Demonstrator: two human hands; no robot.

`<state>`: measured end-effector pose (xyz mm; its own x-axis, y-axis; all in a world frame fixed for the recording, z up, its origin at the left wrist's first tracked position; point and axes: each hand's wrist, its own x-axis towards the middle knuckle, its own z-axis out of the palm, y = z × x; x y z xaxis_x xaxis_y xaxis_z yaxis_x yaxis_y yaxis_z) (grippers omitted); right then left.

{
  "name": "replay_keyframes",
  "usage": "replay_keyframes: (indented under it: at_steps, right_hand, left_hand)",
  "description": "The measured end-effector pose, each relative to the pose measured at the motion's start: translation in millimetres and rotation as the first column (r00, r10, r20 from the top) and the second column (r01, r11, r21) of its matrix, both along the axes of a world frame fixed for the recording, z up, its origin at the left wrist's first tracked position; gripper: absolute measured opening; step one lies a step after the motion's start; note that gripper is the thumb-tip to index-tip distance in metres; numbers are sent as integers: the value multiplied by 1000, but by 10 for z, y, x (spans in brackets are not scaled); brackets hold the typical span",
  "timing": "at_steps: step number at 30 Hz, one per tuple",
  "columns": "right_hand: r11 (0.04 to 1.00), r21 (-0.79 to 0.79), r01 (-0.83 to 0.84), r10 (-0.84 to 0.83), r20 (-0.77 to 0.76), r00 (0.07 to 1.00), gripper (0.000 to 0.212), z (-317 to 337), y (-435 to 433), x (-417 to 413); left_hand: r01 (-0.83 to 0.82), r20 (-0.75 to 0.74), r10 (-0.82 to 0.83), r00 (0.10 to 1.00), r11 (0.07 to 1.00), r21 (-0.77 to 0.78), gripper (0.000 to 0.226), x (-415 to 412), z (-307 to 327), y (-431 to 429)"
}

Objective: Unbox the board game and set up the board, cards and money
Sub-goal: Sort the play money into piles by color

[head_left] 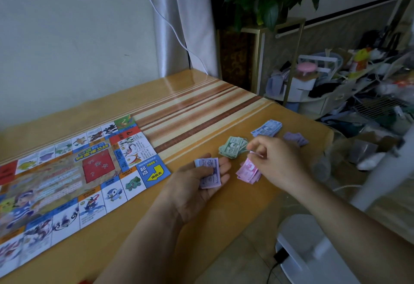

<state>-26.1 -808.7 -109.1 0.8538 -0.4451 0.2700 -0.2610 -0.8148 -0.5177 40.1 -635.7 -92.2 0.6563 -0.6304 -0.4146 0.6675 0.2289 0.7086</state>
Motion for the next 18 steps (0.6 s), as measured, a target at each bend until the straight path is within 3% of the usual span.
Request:
replay_keyframes:
  at_steps: [3, 6, 8, 11, 13, 18]
  right_hand:
    - [986, -162, 47, -39, 51, 998, 11, -47, -7, -35]
    - [993, 111, -38, 7, 264, 965, 21, 76, 58, -38]
    - [939, 321, -128, 81, 158, 984, 29, 175, 132, -43]
    - [864, 467, -191, 207, 17, 978, 24, 221, 189, -70]
    - [832, 518, -201, 214, 35, 976, 19, 209, 170, -79]
    - [876, 454, -162, 148, 67, 987, 7, 130, 43, -65]
  left_hand:
    - [29, 42, -28, 999, 1000, -10, 29, -28, 4, -13]
    - [78, 107, -80, 991, 997, 22, 27, -73, 15, -34]
    - [115, 169, -127, 977, 990, 84, 25, -109, 9, -61]
    - [137, 236, -170, 957, 979, 152, 23, -149, 0, -97]
    - [144, 210, -172, 962, 979, 145, 21, -161, -2, -113]
    - [118, -21, -117, 993, 992, 35, 17, -179, 60, -166]
